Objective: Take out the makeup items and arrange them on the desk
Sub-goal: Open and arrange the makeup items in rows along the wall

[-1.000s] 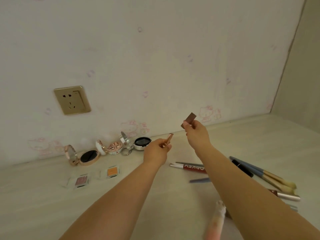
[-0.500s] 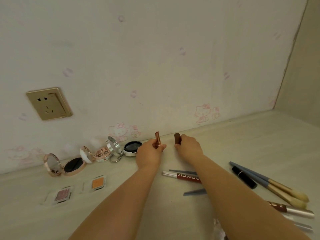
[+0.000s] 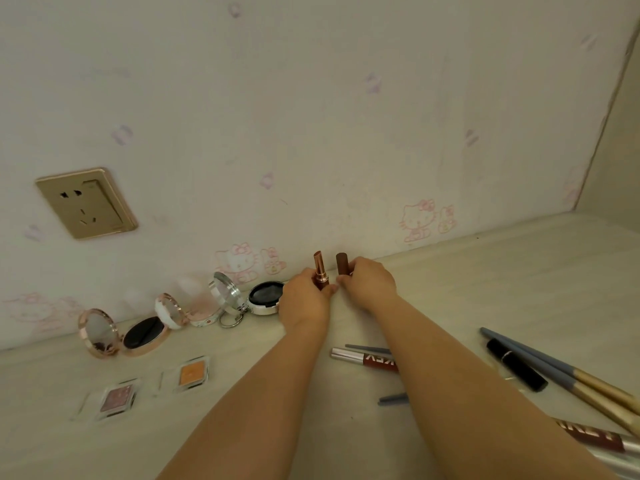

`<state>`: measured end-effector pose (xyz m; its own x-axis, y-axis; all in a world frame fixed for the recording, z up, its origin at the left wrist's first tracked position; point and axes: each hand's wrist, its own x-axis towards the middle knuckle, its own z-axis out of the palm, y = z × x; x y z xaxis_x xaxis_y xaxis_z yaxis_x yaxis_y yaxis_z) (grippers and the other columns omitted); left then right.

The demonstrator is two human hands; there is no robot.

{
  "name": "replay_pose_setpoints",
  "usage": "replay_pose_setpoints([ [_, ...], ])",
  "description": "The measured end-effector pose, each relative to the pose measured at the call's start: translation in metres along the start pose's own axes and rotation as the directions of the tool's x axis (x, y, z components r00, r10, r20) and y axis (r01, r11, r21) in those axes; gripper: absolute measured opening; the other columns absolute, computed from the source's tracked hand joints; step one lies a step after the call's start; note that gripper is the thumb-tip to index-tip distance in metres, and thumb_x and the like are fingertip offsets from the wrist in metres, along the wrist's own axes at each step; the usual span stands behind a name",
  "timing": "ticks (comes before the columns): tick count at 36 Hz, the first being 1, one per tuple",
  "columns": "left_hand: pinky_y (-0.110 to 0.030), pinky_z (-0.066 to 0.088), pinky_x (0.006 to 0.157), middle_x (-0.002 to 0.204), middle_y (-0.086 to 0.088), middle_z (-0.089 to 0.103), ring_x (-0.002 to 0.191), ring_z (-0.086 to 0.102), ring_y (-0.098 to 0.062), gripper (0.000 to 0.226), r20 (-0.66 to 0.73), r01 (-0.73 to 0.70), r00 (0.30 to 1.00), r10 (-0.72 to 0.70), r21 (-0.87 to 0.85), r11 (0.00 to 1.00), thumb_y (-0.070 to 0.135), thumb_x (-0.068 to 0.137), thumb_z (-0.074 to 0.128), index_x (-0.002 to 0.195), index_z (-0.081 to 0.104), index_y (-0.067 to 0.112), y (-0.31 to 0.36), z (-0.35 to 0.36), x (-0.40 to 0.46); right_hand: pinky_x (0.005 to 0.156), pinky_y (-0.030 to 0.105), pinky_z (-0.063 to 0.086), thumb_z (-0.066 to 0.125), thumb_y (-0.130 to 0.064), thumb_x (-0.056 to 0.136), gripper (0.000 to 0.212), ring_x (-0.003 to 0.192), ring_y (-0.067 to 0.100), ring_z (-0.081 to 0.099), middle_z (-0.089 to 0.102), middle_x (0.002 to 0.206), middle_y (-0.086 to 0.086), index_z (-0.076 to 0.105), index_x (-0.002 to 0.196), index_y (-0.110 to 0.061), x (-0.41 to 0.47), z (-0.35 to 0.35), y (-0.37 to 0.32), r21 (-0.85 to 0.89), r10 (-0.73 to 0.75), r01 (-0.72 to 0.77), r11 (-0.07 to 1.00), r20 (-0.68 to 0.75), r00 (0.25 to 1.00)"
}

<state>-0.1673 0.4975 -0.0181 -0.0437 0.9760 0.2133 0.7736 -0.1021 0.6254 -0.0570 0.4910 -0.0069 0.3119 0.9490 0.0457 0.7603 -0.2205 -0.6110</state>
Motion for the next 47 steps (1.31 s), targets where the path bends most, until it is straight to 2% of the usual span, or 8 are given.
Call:
replay_pose_setpoints([
  [6, -0.034, 0.045, 0.082, 0.112, -0.004, 0.064, 0.107, 0.057, -0.024, 0.036, 0.010, 0.014, 1.000, -0.013, -0.047, 0.999, 0.031, 0.079, 0.072, 0.110, 0.061, 0.017, -0.003, 0.002, 0.001, 0.094, 0.037, 0.044, 0.057, -0.030, 0.090, 0.039, 0.113, 0.027, 0.054, 0.061, 0.121, 0.009, 0.052, 0.124, -0.012, 0.000, 0.002, 0.001, 0.010, 0.012, -0.012, 1.000, 0.019, 1.000],
  [12, -0.041, 0.043, 0.097, 0.129, -0.009, 0.045, 0.116, 0.051, -0.026, 0.067, -0.035, -0.015, 0.999, 0.011, -0.112, 0.994, 0.030, 0.079, 0.073, 0.134, 0.040, 0.011, -0.005, -0.007, -0.022, 0.098, 0.033, 0.038, 0.058, -0.023, 0.091, 0.052, 0.120, 0.028, 0.049, 0.051, 0.130, 0.014, 0.034, 0.135, -0.007, -0.023, -0.019, 0.003, 0.313, 0.122, -0.152, 0.938, 0.113, 0.986],
  [19, -0.028, 0.044, 0.074, 0.103, 0.001, 0.060, 0.085, 0.058, -0.016, 0.022, -0.103, -0.053, 0.994, 0.029, -0.240, 0.969, 0.027, 0.092, 0.054, 0.112, 0.056, 0.018, -0.005, -0.035, -0.083, 0.090, 0.035, 0.049, 0.054, -0.019, 0.091, 0.008, 0.100, 0.022, 0.059, 0.065, 0.106, 0.008, 0.057, 0.099, -0.020, -0.083, -0.057, 0.024, 0.444, 0.125, -0.117, 0.888, 0.012, 0.992],
  [23, -0.030, 0.049, 0.077, 0.092, 0.003, 0.065, 0.081, 0.060, -0.014, 0.009, -0.035, -0.138, 0.990, 0.134, -0.297, 0.945, 0.021, 0.090, 0.055, 0.093, 0.064, 0.022, 0.004, -0.047, -0.125, 0.075, 0.023, 0.039, 0.052, -0.016, 0.093, 0.011, 0.085, 0.013, 0.056, 0.060, 0.086, -0.004, 0.061, 0.093, -0.023, -0.129, -0.079, 0.028, 0.411, 0.028, 0.015, 0.911, -0.098, 0.995],
  [28, -0.027, 0.049, 0.074, 0.087, 0.005, 0.066, 0.076, 0.058, -0.010, 0.005, 0.012, -0.268, 0.958, 0.287, -0.315, 0.910, 0.021, 0.087, 0.060, 0.089, 0.065, 0.022, 0.019, -0.054, -0.163, 0.062, 0.012, 0.037, 0.050, -0.014, 0.093, 0.015, 0.077, 0.008, 0.054, 0.059, 0.083, -0.008, 0.062, 0.091, -0.023, -0.178, -0.096, 0.036, 0.345, -0.017, 0.098, 0.934, -0.230, 0.973],
  [39, -0.025, 0.051, 0.073, 0.082, 0.013, 0.063, 0.077, 0.059, -0.005, 0.008, 0.173, -0.384, 0.882, 0.438, -0.272, 0.882, 0.023, 0.087, 0.060, 0.091, 0.066, 0.026, 0.053, -0.056, -0.210, 0.058, 0.002, 0.033, 0.054, -0.011, 0.091, 0.014, 0.080, 0.009, 0.055, 0.061, 0.086, -0.005, 0.067, 0.094, -0.016, -0.256, -0.101, 0.069, 0.278, 0.048, 0.077, 0.957, -0.417, 0.908],
  [43, -0.029, 0.049, 0.082, 0.097, 0.014, 0.067, 0.096, 0.057, -0.008, 0.015, 0.260, -0.471, 0.824, 0.503, -0.178, 0.864, 0.028, 0.086, 0.059, 0.098, 0.068, 0.032, 0.060, -0.053, -0.217, 0.062, 0.012, 0.038, 0.056, -0.012, 0.089, 0.016, 0.083, 0.011, 0.054, 0.058, 0.090, -0.006, 0.065, 0.101, -0.016, -0.279, -0.097, 0.083, 0.204, 0.030, 0.048, 0.978, -0.363, 0.931],
  [47, -0.032, 0.041, 0.087, 0.115, 0.010, 0.062, 0.111, 0.046, -0.015, 0.026, 0.366, -0.582, 0.767, 0.528, 0.048, 0.812, 0.040, 0.088, 0.054, 0.111, 0.063, 0.034, 0.063, -0.052, -0.221, 0.082, 0.025, 0.043, 0.061, -0.030, 0.085, 0.030, 0.101, 0.015, 0.052, 0.054, 0.111, -0.002, 0.059, 0.113, -0.019, -0.290, -0.088, 0.096, 0.076, 0.033, -0.015, 0.997, -0.244, 0.969],
])
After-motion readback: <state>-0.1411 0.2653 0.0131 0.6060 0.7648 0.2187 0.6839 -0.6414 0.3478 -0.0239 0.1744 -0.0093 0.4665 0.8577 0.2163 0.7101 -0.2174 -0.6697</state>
